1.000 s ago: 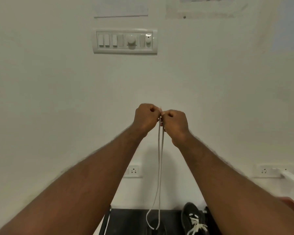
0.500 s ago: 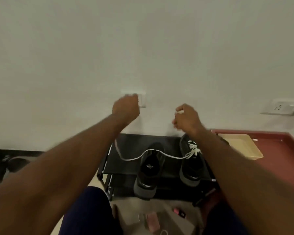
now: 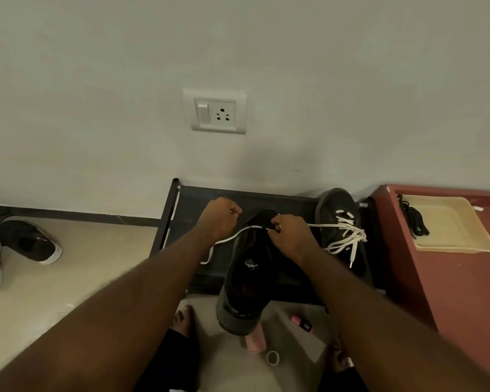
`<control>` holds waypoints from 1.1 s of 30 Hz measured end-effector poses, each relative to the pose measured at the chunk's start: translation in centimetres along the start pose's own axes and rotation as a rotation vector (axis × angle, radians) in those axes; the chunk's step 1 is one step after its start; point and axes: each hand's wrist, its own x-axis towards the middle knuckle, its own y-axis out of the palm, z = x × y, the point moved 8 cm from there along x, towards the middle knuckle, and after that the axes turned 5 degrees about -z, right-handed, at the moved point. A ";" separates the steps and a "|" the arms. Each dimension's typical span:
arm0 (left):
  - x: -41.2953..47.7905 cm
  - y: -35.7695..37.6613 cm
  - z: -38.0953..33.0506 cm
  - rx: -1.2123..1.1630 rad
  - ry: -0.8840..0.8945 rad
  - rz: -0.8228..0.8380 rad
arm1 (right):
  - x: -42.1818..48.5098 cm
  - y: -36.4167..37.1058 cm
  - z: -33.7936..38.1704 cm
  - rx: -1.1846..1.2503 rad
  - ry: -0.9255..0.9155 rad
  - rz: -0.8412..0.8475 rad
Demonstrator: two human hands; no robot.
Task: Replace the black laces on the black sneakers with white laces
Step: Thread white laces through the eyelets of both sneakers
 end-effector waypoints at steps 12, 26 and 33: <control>0.6 0.1 0.7 -0.114 -0.068 -0.031 | -0.7 -0.4 -3.1 0.307 0.222 -0.366; -2.2 -13.8 -13.5 -0.530 0.150 -0.241 | -1.8 -18.8 6.8 0.660 -0.005 -0.568; -9.0 -29.0 -31.4 -0.717 0.499 -0.386 | -9.6 -38.9 19.2 1.021 -0.287 -0.713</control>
